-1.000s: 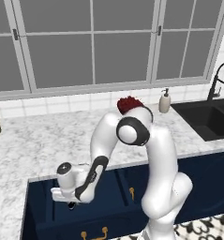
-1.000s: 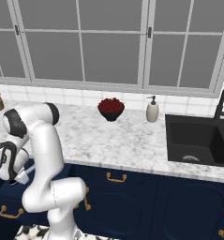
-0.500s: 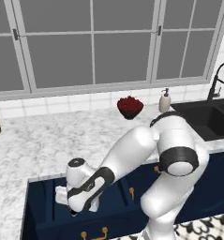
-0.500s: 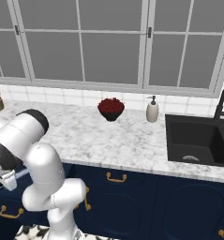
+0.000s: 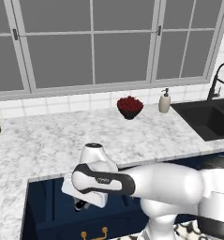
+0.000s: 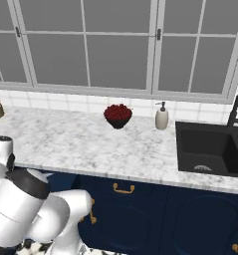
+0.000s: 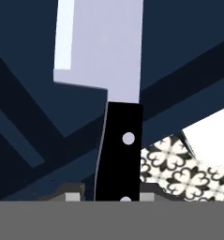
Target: Pick up the knife from the drawer and place it on the cutting board. Then place the meat from the plate to the cutting board.
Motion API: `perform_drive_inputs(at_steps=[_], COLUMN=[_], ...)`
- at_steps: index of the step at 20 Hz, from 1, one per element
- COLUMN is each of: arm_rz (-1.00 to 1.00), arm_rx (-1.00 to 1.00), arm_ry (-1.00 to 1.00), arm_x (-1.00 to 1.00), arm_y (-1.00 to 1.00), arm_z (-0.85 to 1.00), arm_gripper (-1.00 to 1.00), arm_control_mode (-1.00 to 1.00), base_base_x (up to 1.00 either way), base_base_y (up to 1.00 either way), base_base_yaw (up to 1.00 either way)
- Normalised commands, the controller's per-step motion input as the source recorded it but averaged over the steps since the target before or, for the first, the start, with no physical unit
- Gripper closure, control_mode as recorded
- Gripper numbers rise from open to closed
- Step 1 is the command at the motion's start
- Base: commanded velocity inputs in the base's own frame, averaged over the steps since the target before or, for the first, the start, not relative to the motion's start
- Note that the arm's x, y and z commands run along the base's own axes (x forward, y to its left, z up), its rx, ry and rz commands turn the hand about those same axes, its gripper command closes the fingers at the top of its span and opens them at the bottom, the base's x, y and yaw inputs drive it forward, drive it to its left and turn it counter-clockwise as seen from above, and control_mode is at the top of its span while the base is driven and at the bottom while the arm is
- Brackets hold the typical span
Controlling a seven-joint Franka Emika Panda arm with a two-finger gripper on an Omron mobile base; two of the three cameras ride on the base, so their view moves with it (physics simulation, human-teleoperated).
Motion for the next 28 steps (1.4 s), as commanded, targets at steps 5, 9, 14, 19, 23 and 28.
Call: perform_drive_inputs(at_steps=[5, 9, 14, 19, 23, 28], arm_rz=[-0.01, 0.03, 0.07, 0.05, 0.06, 0.04], arm_rx=[-0.03, -0.13, -0.11, -0.08, -0.07, 0.00], arm_ry=[0.09, -0.05, -0.29, -0.17, -0.06, 0.04], arm_x=[-0.18, -0.32, -0.32, 0.28, 0.40, 0.34], arm_y=[0.14, -0.13, -0.58, -0.83, -1.00, -0.68], arm_z=[1.00, 1.00, 1.00, 0.85, 0.36, 0.05], arm_gripper=[1.00, 1.00, 1.00, 1.00, 1.00, 1.00], arm_control_mode=[-1.00, -1.00, -1.00, -1.00, -1.00, -1.00], base_base_x=[0.00, 0.00, 0.00, 0.00, 0.00, 0.00], base_base_y=[0.00, 0.00, 0.00, 0.00, 0.00, 0.00], base_base_yaw=[0.00, 0.00, 0.00, 0.00, 0.00, 0.00])
